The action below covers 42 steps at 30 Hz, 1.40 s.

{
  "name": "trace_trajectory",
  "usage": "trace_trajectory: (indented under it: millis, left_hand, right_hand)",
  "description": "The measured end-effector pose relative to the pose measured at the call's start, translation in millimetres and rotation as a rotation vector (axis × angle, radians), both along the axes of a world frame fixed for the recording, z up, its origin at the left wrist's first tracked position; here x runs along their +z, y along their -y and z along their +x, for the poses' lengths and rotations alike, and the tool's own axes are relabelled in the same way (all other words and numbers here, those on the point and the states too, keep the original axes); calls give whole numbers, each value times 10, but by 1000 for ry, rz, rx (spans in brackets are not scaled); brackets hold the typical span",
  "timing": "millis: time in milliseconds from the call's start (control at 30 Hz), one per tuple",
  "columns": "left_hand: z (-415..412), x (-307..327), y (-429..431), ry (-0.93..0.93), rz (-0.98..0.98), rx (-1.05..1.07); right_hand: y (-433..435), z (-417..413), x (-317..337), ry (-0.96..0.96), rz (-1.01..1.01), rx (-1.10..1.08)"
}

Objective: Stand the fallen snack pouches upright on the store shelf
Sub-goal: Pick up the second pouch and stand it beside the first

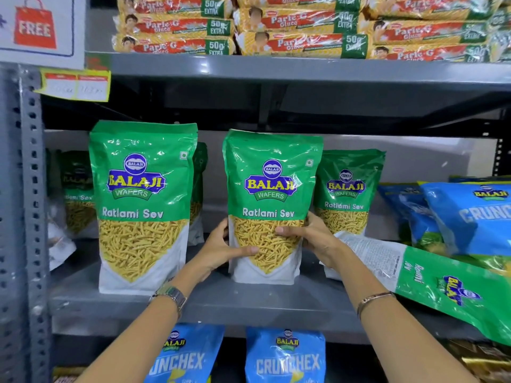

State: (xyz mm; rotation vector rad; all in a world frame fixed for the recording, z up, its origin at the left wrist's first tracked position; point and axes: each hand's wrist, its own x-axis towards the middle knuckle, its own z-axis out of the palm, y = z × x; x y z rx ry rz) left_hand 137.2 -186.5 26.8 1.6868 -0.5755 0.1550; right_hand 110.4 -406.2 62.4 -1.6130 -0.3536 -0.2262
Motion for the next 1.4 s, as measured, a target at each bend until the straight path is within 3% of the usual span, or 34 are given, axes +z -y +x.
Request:
trace_trajectory:
  millis: [533,1133,1267,1400]
  left_hand:
    - [-227,-3,-79,10,30,-30]
    - [-398,-8,-45,-38,-6,-38]
    - [-537,-130,68,120,-60,109]
    - [-812,-275,406,642,-120,436]
  right_hand:
    - [-92,-357,-13,-11,4,-119]
    - [-63,-353,-103,64,57,-68]
    - [-47,-434,-141,134,13,-178]
    - [226,-734,-73,341,-75,-343]
